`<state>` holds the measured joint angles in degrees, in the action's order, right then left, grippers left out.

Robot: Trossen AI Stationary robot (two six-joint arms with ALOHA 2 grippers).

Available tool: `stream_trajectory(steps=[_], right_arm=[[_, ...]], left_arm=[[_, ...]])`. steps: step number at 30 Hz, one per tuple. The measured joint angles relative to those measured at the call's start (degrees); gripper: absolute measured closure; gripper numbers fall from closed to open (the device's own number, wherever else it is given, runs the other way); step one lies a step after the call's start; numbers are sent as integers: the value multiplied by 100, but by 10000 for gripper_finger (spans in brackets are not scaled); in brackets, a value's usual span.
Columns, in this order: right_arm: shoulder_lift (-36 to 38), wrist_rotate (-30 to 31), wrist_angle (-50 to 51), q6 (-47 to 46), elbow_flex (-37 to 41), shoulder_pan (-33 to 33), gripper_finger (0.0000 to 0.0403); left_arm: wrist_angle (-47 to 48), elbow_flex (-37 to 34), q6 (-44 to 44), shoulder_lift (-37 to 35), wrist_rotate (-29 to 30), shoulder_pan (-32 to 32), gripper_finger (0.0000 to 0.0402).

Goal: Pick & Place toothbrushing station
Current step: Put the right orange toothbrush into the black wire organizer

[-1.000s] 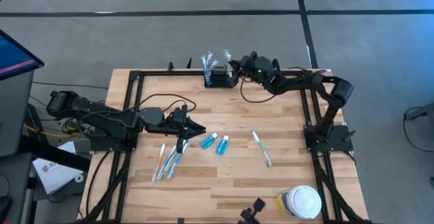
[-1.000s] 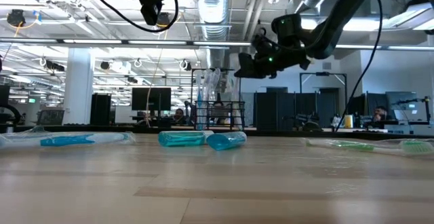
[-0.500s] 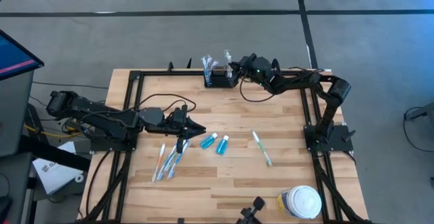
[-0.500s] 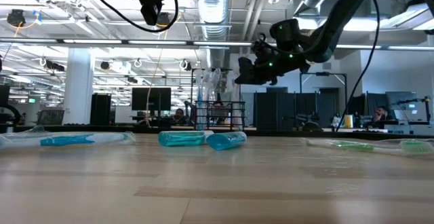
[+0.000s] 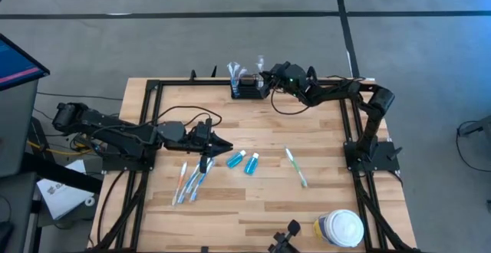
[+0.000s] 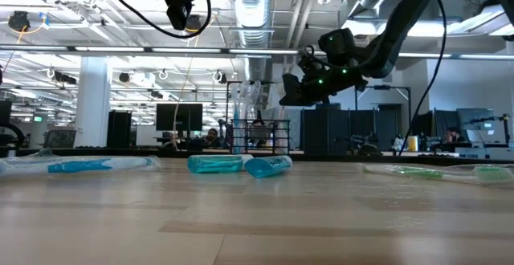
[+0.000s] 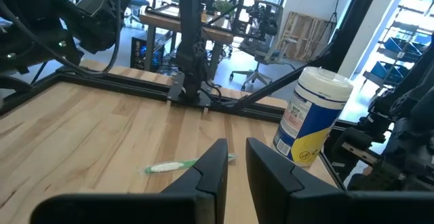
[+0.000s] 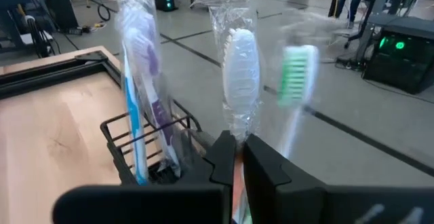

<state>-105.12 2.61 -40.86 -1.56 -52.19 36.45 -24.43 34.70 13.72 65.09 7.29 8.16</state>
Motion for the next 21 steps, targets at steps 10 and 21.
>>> stream_trajectory(steps=[10,21], right_arm=[[7,-2,61,2,-52,-4,374],[7,-200,132,-12,-52,-4,346]], left_arm=[[-8,-42,0,1,4,0,353],[-15,-105,0,1,269,0,353]])
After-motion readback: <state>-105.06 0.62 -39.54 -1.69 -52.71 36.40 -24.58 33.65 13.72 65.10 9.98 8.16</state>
